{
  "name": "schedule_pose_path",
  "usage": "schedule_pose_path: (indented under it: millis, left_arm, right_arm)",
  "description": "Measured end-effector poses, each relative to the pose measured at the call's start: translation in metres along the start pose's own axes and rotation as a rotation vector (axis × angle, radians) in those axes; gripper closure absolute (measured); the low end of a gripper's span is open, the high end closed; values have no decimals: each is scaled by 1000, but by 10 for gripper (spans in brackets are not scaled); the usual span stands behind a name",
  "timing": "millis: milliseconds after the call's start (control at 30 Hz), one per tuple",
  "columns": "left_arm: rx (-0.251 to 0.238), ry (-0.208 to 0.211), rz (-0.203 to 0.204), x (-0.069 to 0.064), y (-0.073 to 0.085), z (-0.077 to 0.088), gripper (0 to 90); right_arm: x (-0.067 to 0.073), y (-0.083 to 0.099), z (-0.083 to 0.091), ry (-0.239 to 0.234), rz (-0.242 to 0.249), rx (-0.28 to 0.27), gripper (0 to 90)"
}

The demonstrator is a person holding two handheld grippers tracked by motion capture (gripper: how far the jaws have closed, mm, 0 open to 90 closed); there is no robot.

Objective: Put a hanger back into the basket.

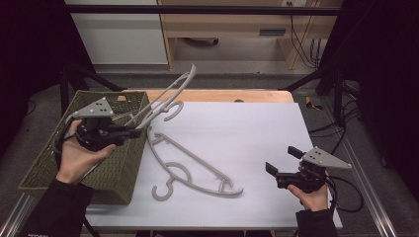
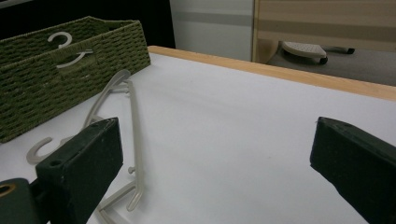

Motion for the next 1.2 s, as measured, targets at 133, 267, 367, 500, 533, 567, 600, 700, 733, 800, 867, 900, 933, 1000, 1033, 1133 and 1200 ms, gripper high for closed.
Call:
schedule_pose_path:
  millis: [133, 267, 367, 500, 533, 567, 600, 700, 733, 800, 867, 900, 933, 1000, 1033, 1133, 1200]
  left_arm:
    - [20, -30, 6, 13, 10, 5, 817]
    - [18, -37, 29, 25, 22, 11, 817]
    - [23, -44, 40, 33, 31, 15, 817]
    - [28, -48, 50, 42, 42, 19, 817]
    - [32, -48, 47, 45, 46, 20, 817]
    - [30, -47, 55, 47, 49, 21, 817]
    - [33, -48, 55, 48, 51, 22, 817]
    - [48, -55, 63, 54, 60, 24, 817]
    - [53, -57, 67, 57, 64, 25, 817]
    - [59, -58, 82, 61, 71, 27, 817]
    - [63, -58, 92, 66, 78, 29, 817]
    - [67, -56, 97, 68, 81, 30, 817]
    - [73, -58, 98, 70, 85, 30, 817]
    - [81, -59, 110, 75, 92, 31, 817]
    - [82, -59, 118, 77, 96, 31, 817]
    - [85, -61, 129, 83, 105, 33, 816]
    - [85, -59, 136, 86, 112, 33, 816]
  right_arm:
    - [1, 0, -1, -3, 1, 3, 27]
    - [0, 0, -1, -1, 0, 4, 27]
    - [1, 0, -2, 0, 0, 5, 27]
    - [1, 1, -3, -2, 4, 10, 27]
    - [1, 1, -3, -2, 3, 11, 27]
    - [1, 1, -3, -1, 3, 11, 27]
    - [1, 1, -3, -1, 4, 10, 27]
    - [1, 1, -3, -1, 3, 8, 27]
    - [1, 1, -3, -1, 2, 8, 27]
    - [1, 1, -3, 0, 3, 9, 27]
    - [1, 1, -3, 0, 3, 12, 27]
    - [1, 1, -4, 1, 1, 10, 27]
    - [1, 1, -4, 0, 1, 13, 27]
    - [2, 1, -5, 1, 0, 16, 27]
    - [2, 1, -5, 2, 0, 15, 27]
    - [1, 1, -5, 2, 0, 16, 27]
    - [1, 1, -5, 2, -1, 16, 27]
Point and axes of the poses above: each handheld gripper's, and its own axes: z roughly backward along the jaws, y roughly out of its underside, x roughly to its left, the point moved 2 cm from there along -z, roughly forward along the jaws, and after that the axes turned 13 degrees about x, right-handed, at the moved point
